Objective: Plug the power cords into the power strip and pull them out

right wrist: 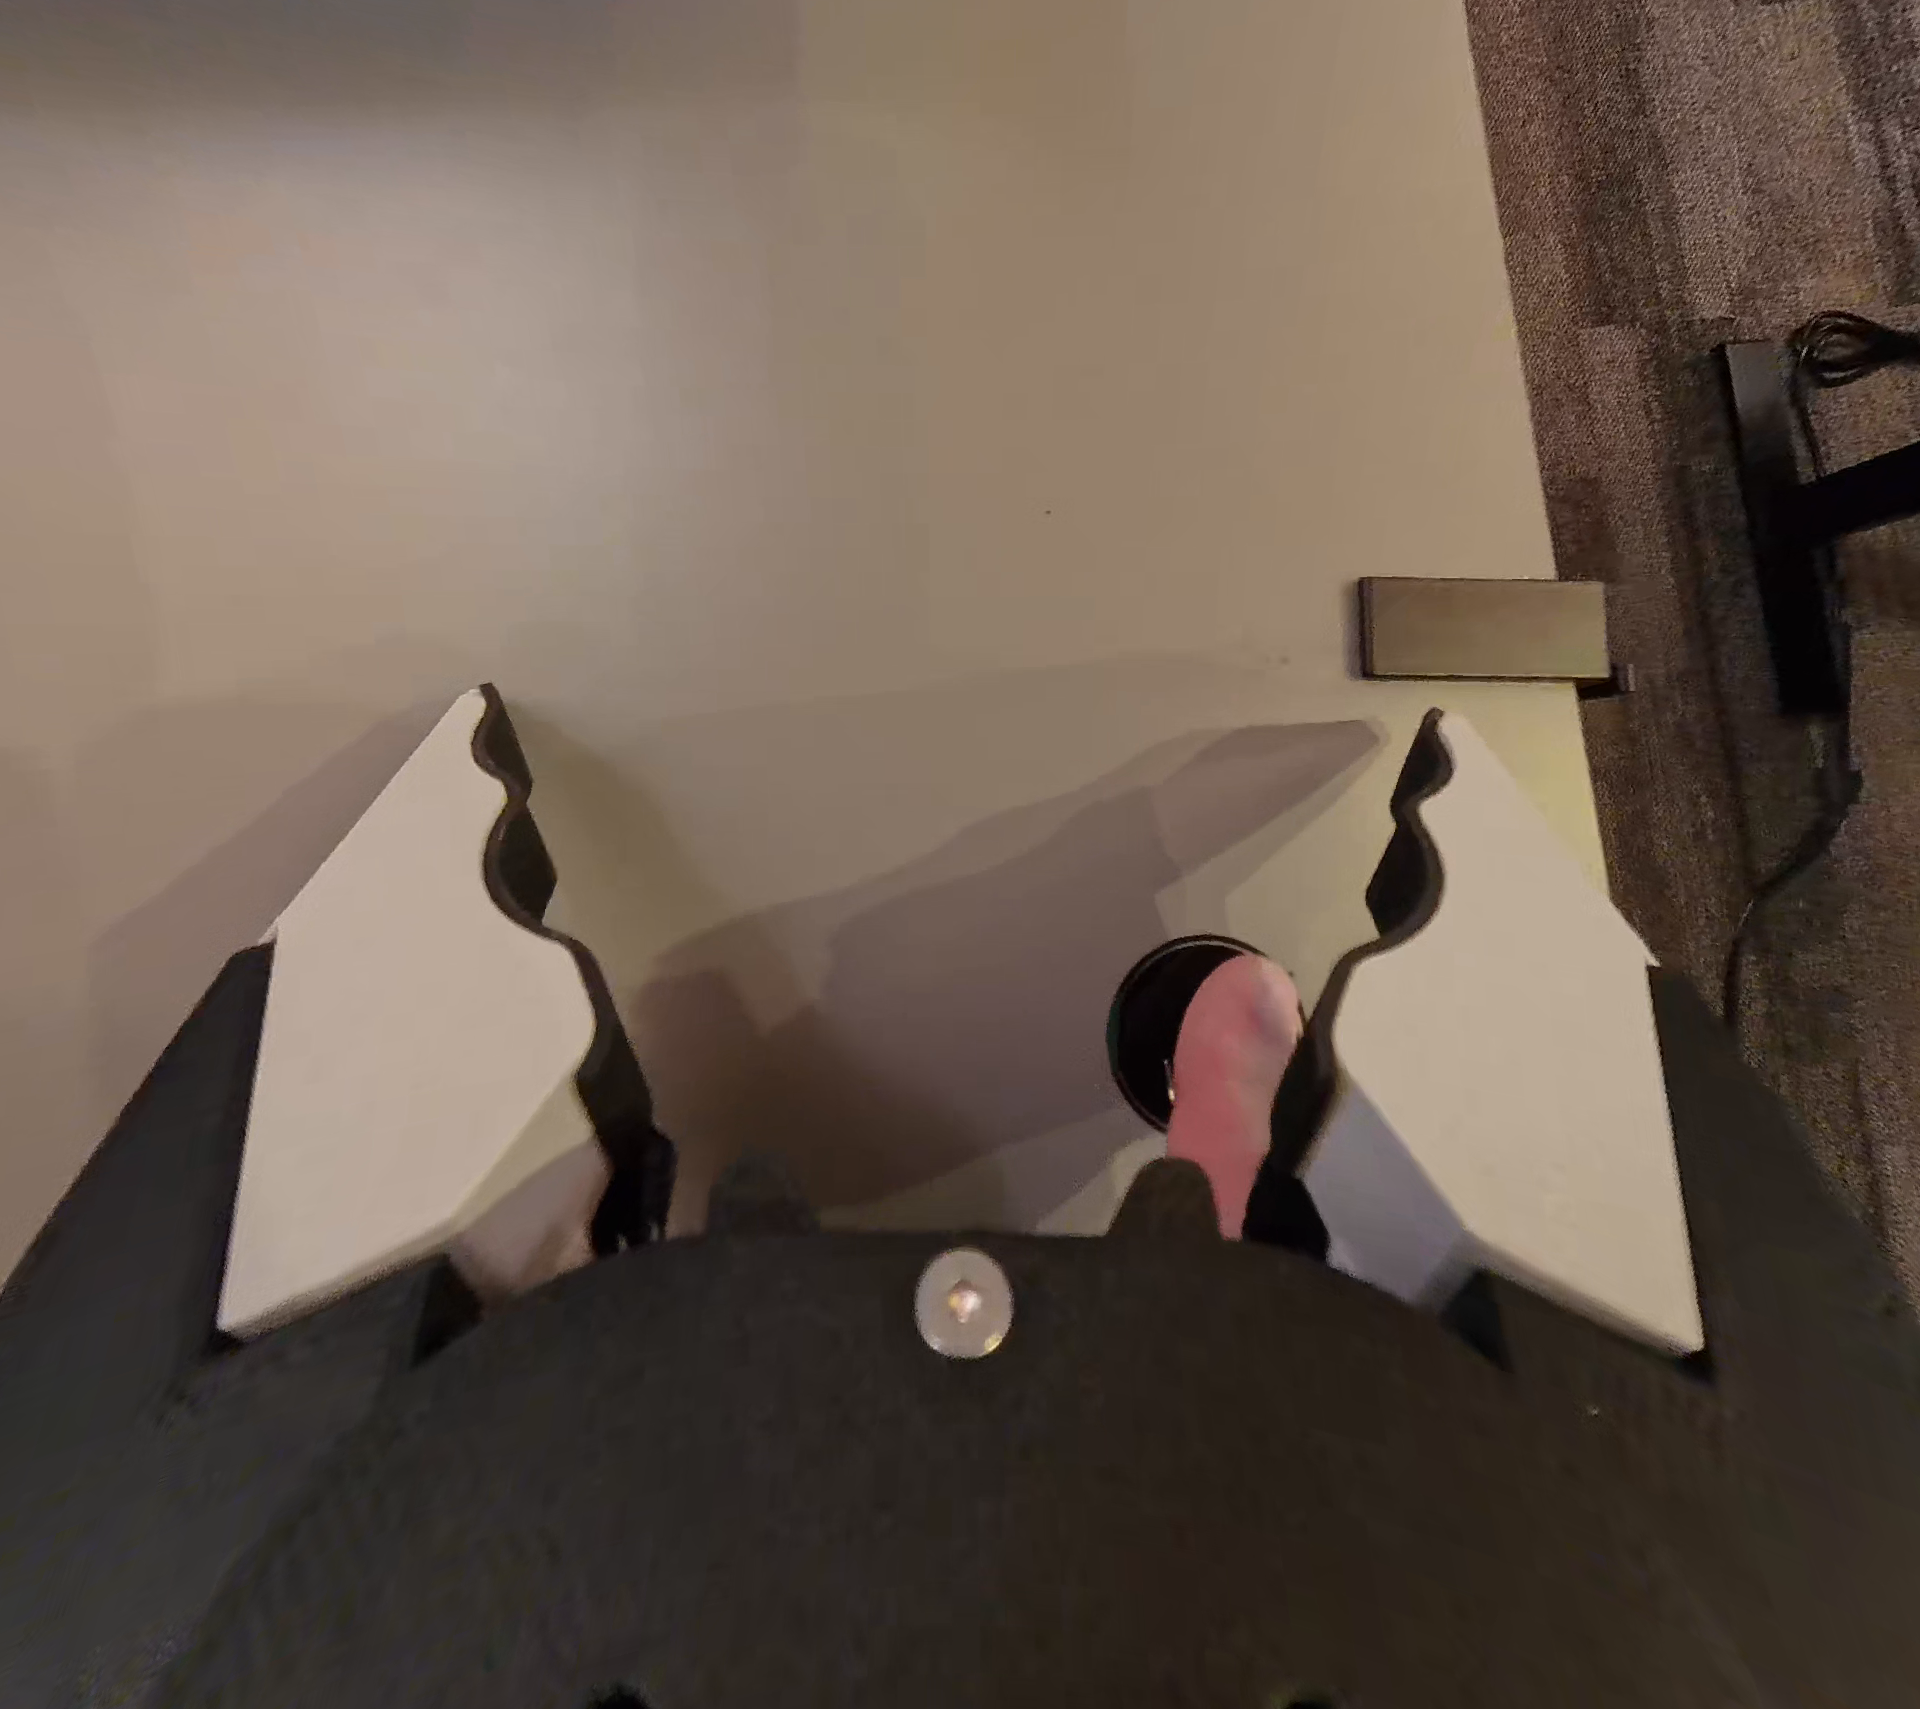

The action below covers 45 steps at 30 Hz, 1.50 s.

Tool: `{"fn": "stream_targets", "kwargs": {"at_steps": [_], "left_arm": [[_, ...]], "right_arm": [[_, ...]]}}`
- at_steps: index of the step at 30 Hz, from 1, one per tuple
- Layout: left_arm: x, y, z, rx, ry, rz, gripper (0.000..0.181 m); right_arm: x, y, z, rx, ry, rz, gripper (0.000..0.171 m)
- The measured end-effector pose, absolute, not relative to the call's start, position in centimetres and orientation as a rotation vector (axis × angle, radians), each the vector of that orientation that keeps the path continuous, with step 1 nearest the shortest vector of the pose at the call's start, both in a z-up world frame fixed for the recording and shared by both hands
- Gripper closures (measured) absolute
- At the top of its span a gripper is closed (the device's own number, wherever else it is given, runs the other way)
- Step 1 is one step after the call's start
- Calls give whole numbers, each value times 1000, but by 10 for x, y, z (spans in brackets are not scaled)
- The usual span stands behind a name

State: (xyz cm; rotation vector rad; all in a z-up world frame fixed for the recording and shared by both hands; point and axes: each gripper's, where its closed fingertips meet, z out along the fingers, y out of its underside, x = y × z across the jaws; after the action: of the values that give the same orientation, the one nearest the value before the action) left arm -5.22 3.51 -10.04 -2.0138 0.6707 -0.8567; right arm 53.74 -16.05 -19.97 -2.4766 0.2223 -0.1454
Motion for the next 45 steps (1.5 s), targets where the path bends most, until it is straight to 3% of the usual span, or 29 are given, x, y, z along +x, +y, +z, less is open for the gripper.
{"fn": "stream_targets", "kwargs": {"at_steps": [3,11,30,37,45], "left_arm": [[-60,34,-100,-2016,669,-830,80],[-76,27,-105,-2049,636,-807,80],[-90,32,-95,-2009,659,-727,79],[-99,29,-68,-1919,659,-712,102],[-125,41,-33,-1866,615,-609,148]], "right_arm": [[534,-161,-201,-2466,229,-164,11],[529,-171,-201,-2422,305,-154,27],[531,-172,-190,-2426,312,-146,29],[531,-172,-182,-2429,310,-143,29],[532,-172,-172,-2431,305,-143,30]]}}
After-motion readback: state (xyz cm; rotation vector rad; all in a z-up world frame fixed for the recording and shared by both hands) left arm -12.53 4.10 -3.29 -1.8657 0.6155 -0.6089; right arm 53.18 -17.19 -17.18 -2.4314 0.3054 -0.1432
